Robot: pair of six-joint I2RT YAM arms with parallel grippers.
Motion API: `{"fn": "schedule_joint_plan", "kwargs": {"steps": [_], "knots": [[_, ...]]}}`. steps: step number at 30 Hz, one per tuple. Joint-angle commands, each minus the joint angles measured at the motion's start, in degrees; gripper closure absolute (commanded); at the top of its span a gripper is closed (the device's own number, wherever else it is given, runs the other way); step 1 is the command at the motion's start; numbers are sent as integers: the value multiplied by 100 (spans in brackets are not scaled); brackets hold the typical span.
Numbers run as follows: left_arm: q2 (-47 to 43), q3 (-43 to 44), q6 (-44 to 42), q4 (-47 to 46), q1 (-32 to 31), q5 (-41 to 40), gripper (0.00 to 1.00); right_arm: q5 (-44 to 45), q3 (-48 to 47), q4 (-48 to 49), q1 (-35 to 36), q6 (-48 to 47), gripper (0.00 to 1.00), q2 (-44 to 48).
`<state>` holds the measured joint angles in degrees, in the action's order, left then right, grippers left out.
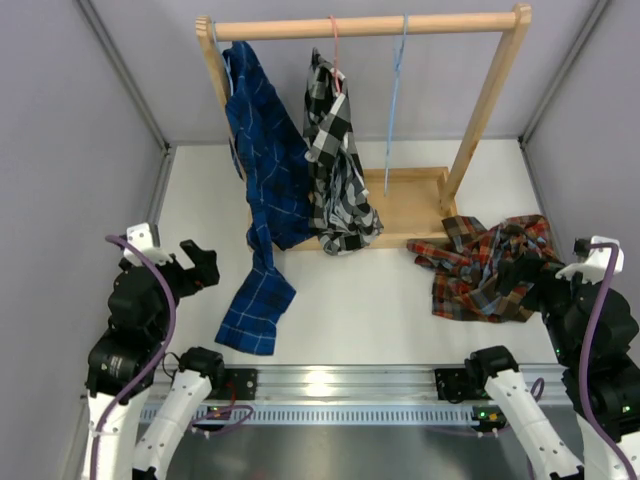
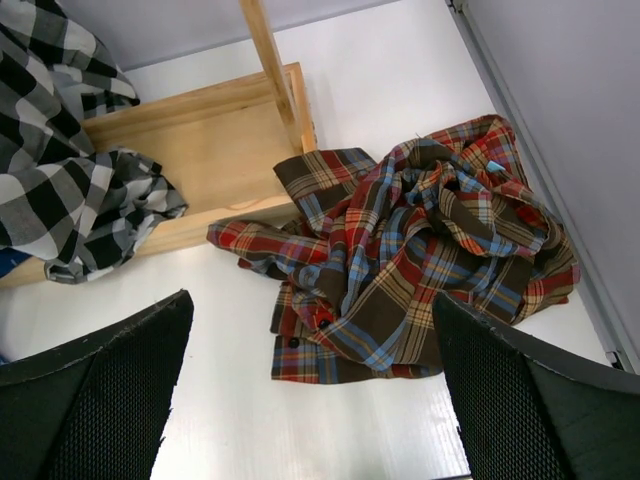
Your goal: Place the shirt on the hanger
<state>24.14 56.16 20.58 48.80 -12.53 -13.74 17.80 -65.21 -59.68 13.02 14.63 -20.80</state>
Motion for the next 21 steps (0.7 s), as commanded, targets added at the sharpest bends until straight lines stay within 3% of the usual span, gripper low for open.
{"fn": "schedule_joint_plan", "kwargs": {"steps": [1,12,16,21], "knots": [[99,-105,139,-388,-12,55,2,162,26,150,61,66,1,-118],[65,-509,324,-678,-12,-155,2,-445,421,861,52,382,1,-415],[12,-580,368,-731,-12,-147,2,-383,1095,1517,61,882,1,-1485],[-111,-624,429,-722,-12,-199,2,627,1538,2443,-262,1559,0,-2717]]}}
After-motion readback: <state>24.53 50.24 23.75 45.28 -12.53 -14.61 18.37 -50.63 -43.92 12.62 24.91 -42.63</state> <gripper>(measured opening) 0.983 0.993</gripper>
